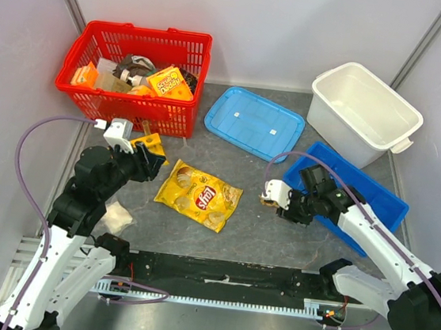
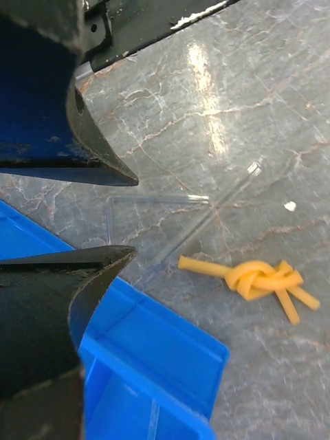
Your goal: Organize the chemistry lab equipment
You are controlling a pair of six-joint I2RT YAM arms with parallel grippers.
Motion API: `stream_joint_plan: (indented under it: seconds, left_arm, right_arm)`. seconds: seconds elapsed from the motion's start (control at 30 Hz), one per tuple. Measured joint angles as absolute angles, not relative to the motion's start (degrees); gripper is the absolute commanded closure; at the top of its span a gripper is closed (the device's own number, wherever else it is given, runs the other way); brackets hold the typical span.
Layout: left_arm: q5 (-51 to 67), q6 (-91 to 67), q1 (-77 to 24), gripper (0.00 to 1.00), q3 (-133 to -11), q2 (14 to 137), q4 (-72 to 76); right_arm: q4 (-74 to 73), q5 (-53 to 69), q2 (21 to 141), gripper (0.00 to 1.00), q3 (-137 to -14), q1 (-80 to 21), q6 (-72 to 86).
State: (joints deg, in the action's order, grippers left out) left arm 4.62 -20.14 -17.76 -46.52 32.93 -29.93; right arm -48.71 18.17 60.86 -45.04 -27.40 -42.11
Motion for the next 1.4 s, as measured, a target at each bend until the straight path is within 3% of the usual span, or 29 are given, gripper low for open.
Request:
stream_joint_plan:
  seconds: [0.27, 1.4]
  left_arm:
    - [4.56, -20.12, -17.76, 0.46, -46.52, 32.32, -29.93]
    - [3.42, -20.14, -18.5, 0.46, -46.52, 30.94, -29.91]
  right_arm:
    - [-49.23, 13.8, 62.15, 0.55, -40.4, -30.39, -43.94]
    - [-44.84, 11.42, 78.17, 0.59, -40.32, -31.35, -44.75]
